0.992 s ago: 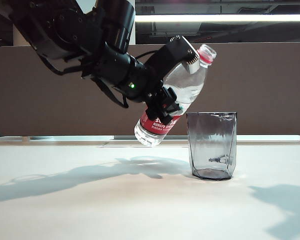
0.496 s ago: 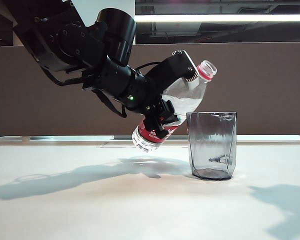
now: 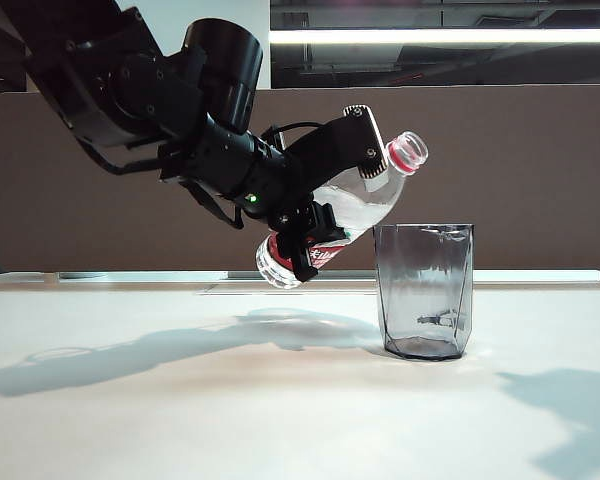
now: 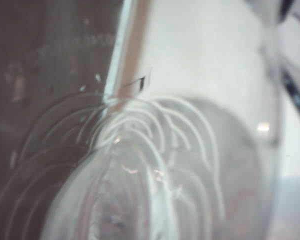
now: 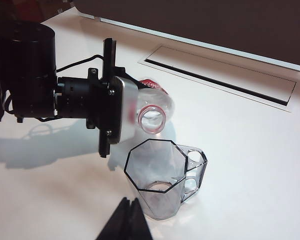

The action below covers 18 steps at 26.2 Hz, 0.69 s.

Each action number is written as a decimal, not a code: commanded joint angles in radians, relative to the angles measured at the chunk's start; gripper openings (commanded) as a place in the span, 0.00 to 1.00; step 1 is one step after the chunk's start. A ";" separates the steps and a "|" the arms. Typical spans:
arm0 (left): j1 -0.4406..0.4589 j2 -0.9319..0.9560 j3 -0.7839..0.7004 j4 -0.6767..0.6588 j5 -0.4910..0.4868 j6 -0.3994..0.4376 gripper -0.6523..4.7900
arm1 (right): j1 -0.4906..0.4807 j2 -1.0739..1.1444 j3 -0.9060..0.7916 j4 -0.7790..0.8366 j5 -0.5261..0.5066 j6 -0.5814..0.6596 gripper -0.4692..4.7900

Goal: Pick up the mineral water bottle with the left hand on the table and pour water into the mug until it's half full.

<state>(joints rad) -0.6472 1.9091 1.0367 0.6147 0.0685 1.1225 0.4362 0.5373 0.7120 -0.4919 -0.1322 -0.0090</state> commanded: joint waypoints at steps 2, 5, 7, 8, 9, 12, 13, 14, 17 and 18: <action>0.000 0.008 0.015 0.124 0.004 0.039 0.37 | -0.001 -0.001 0.007 0.017 -0.002 -0.003 0.07; 0.000 0.019 0.016 0.128 0.004 0.073 0.37 | -0.001 -0.001 0.007 0.017 -0.002 -0.003 0.07; 0.000 0.021 0.015 0.126 0.004 0.101 0.37 | -0.001 -0.001 0.007 0.017 -0.002 -0.003 0.07; 0.000 0.025 0.015 0.130 0.004 0.109 0.37 | -0.001 -0.002 0.007 0.017 -0.002 -0.003 0.07; 0.000 0.026 0.015 0.134 0.004 0.111 0.37 | -0.001 -0.002 0.007 0.017 -0.002 -0.003 0.07; 0.000 0.026 0.015 0.134 0.004 0.129 0.37 | -0.001 -0.005 0.007 0.016 -0.002 -0.002 0.07; 0.000 0.026 0.016 0.134 0.004 0.135 0.37 | -0.001 -0.005 0.007 0.017 -0.002 -0.002 0.07; 0.000 0.026 0.016 0.134 0.004 0.144 0.37 | -0.001 -0.006 0.007 0.016 -0.002 -0.002 0.07; 0.000 0.026 0.019 0.133 0.004 0.146 0.37 | -0.001 -0.010 0.007 0.013 -0.002 -0.003 0.07; 0.000 0.026 0.020 0.133 0.004 0.146 0.37 | -0.001 -0.010 0.007 0.014 -0.002 -0.003 0.07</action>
<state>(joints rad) -0.6460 1.9461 1.0378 0.6842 0.0689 1.2606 0.4362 0.5301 0.7120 -0.4927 -0.1322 -0.0086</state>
